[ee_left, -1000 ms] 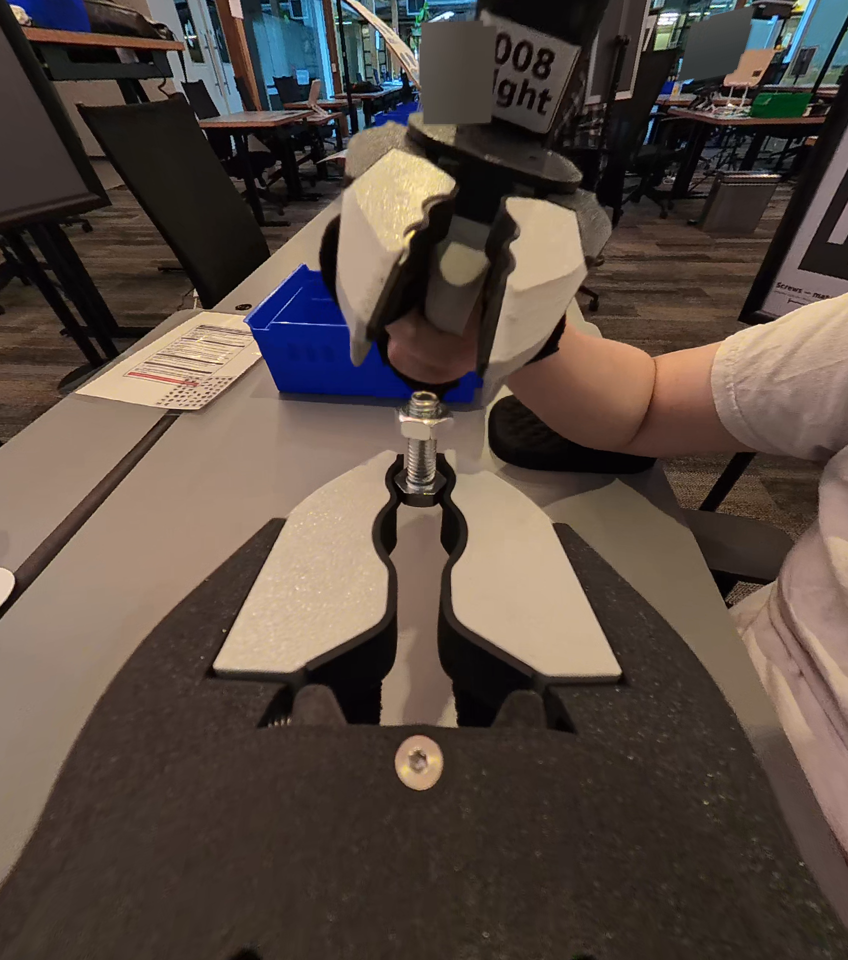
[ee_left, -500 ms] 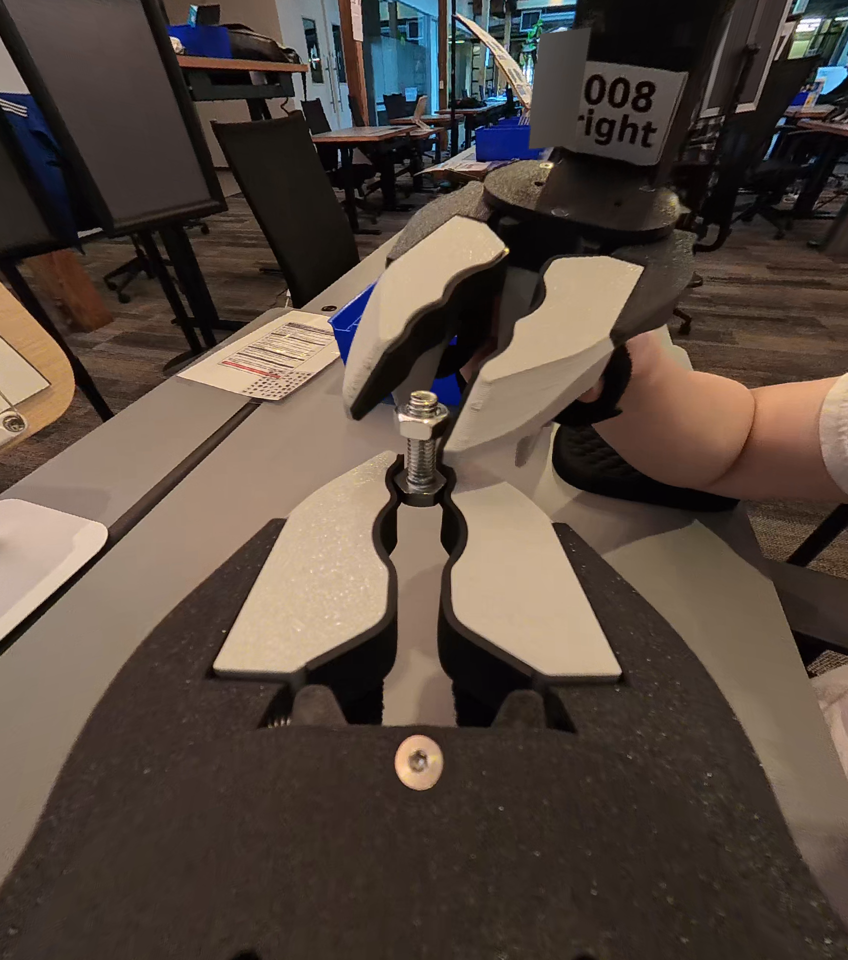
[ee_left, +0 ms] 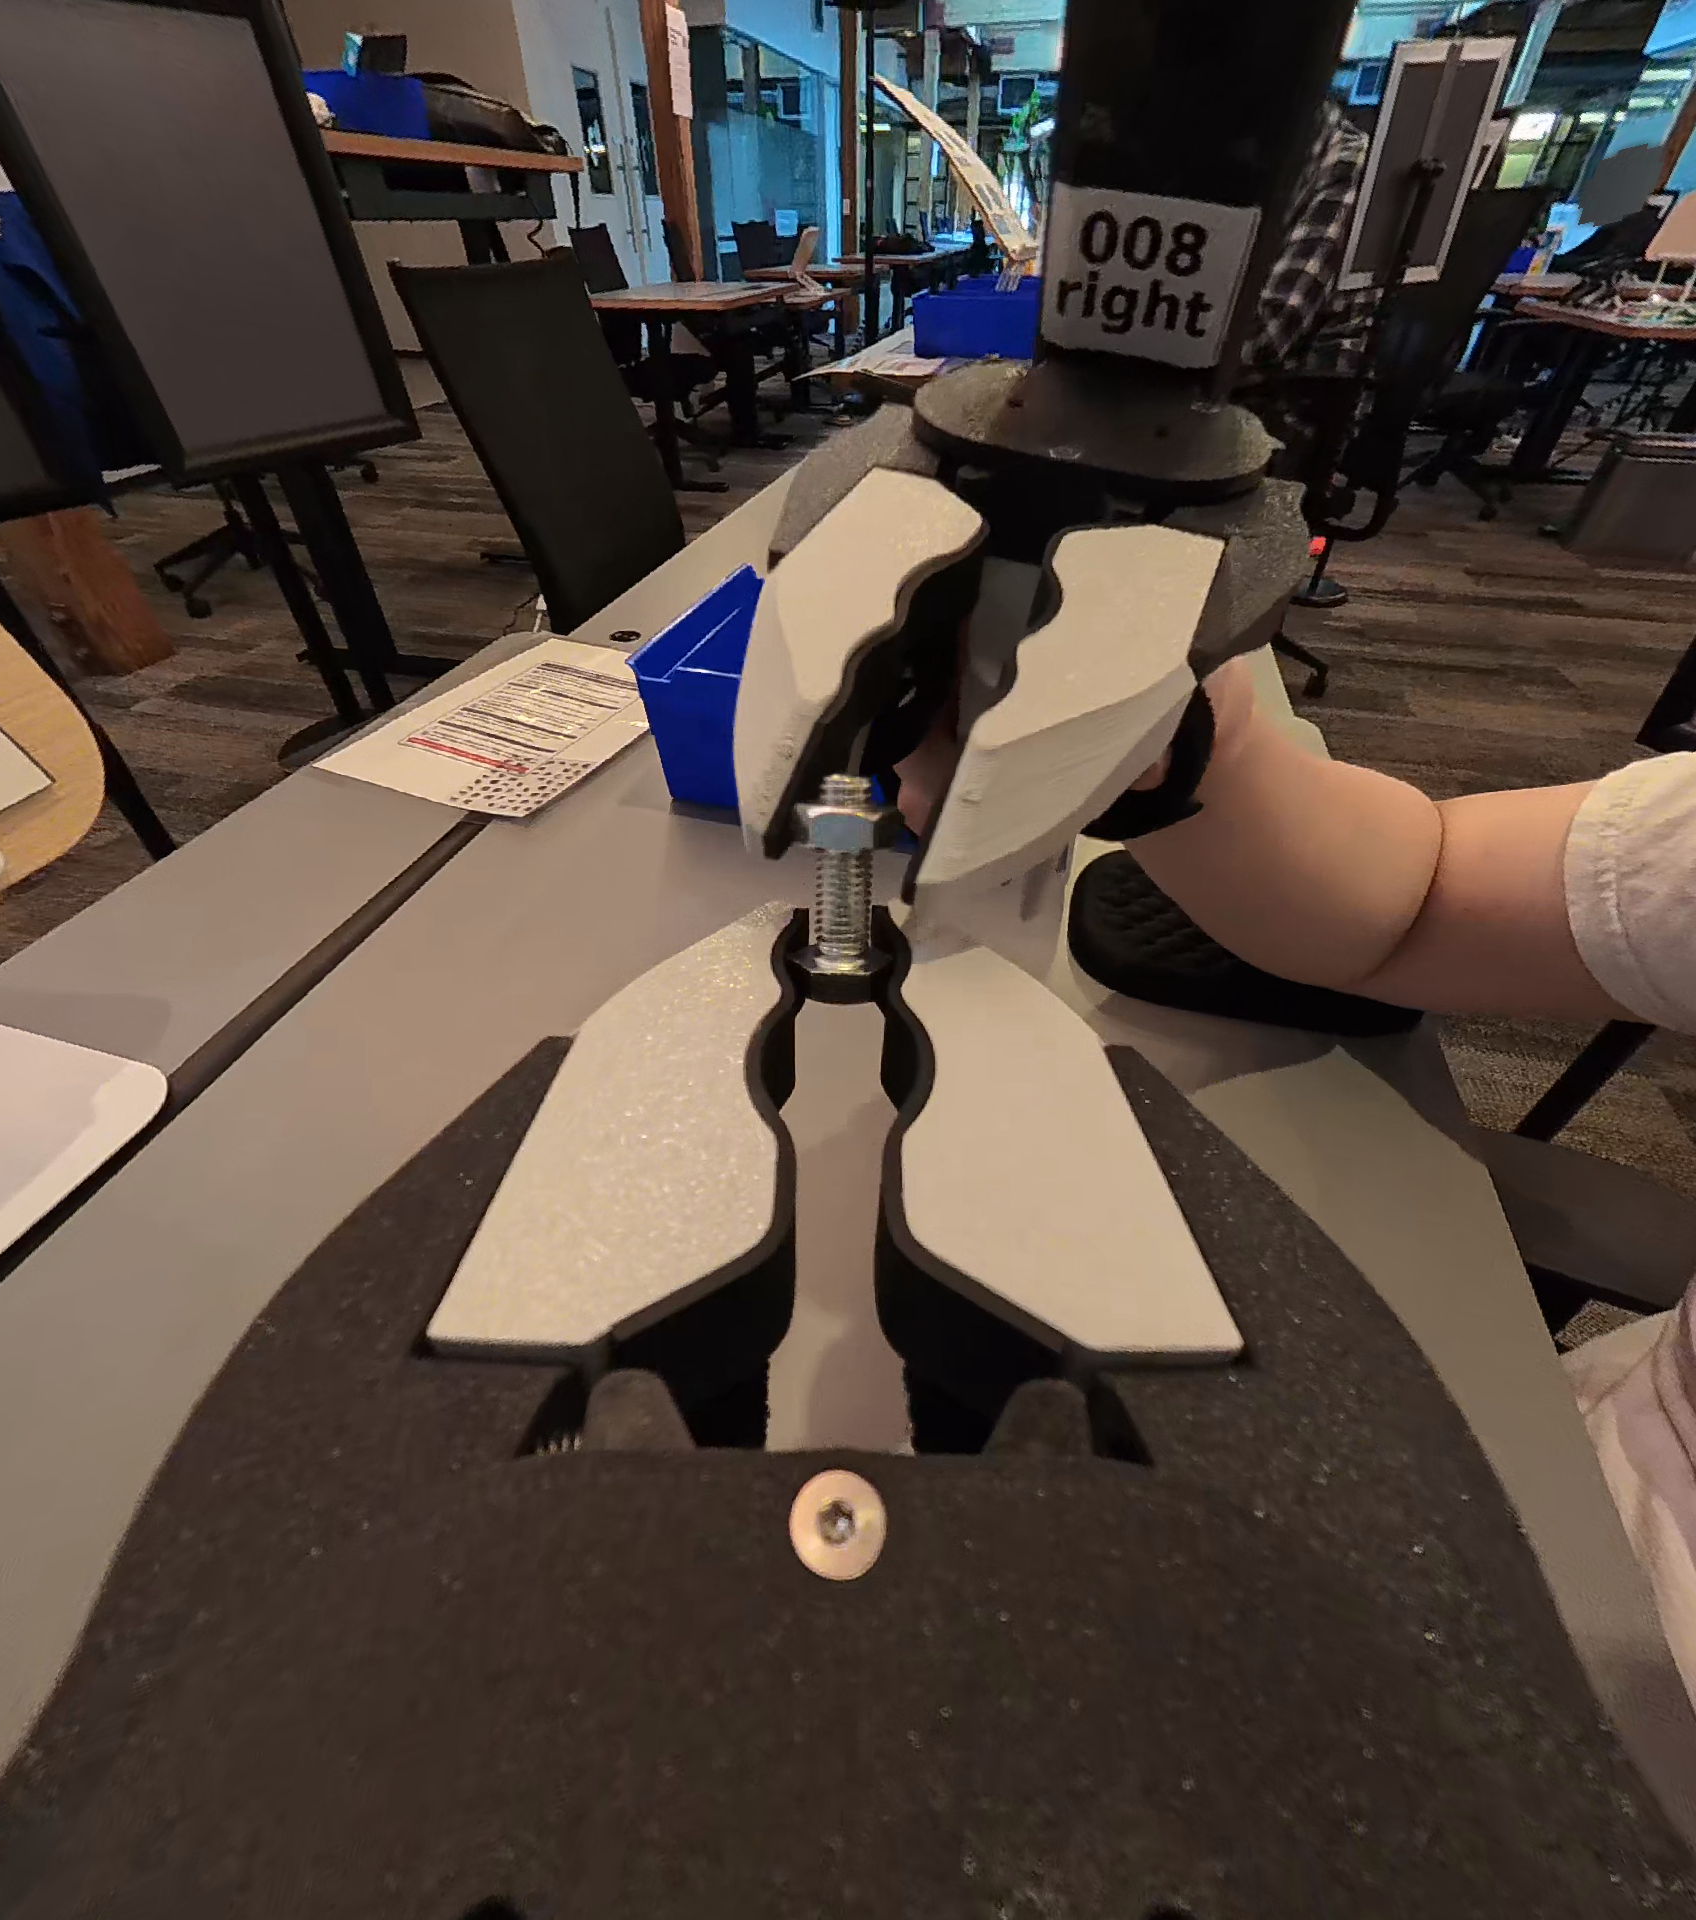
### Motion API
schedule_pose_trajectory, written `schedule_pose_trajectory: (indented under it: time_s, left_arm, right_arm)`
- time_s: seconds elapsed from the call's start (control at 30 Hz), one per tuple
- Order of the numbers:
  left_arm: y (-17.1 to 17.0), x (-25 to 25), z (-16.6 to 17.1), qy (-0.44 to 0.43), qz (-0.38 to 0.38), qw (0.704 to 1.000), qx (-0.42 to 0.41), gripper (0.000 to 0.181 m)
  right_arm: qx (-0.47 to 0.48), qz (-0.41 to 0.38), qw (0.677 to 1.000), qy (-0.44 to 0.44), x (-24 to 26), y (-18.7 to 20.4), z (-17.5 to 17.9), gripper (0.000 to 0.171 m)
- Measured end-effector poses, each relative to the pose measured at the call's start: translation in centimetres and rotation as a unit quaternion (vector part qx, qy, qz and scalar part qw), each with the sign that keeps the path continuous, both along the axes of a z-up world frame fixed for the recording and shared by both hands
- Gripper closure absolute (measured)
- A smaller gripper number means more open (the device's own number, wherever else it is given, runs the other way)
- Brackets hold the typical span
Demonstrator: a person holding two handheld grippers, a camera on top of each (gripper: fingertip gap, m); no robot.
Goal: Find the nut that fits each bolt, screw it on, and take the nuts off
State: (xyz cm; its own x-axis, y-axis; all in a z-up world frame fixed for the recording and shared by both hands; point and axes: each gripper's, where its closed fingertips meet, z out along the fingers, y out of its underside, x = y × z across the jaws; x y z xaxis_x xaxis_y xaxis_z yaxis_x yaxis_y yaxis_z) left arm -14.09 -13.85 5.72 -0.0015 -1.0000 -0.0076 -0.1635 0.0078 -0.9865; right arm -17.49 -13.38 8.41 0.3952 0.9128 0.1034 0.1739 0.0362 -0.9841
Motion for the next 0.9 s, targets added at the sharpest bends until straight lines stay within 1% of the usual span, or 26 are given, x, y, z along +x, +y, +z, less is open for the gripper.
schedule_pose_trajectory:
  time_s: [0.13,0.3,0.43,0.6,0.7,0.9]
  left_arm:
    - [-0.36,0.11,-0.17,0.009,-0.003,1.000,0.014,0.170]
    - [-0.64,0.27,-0.80,0.029,-0.010,0.999,0.007,0.170]
    - [-0.57,0.39,-0.89,0.026,-0.008,1.000,0.005,0.170]
    - [-0.52,0.31,-0.39,0.012,-0.003,1.000,0.015,0.170]
    - [-0.57,0.37,-0.43,0.012,-0.004,1.000,0.016,0.164]
    - [-0.41,0.45,-0.39,0.006,0.000,1.000,0.009,0.165]
  right_arm:
    - [-0.018,0.016,1.000,0.015,-0.15,-0.33,0.14,0.157]
    - [0.001,0.013,1.000,-0.018,-0.34,-0.57,-0.33,0.157]
    - [0.012,0.007,0.999,-0.030,-0.30,-0.50,-0.46,0.157]
    - [0.014,0.011,1.000,-0.014,-0.23,-0.55,-0.03,0.157]
    - [0.012,0.009,1.000,-0.004,-0.33,-0.38,0.00,0.157]
    - [0.002,0.013,1.000,0.015,-0.29,-0.37,0.28,0.157]
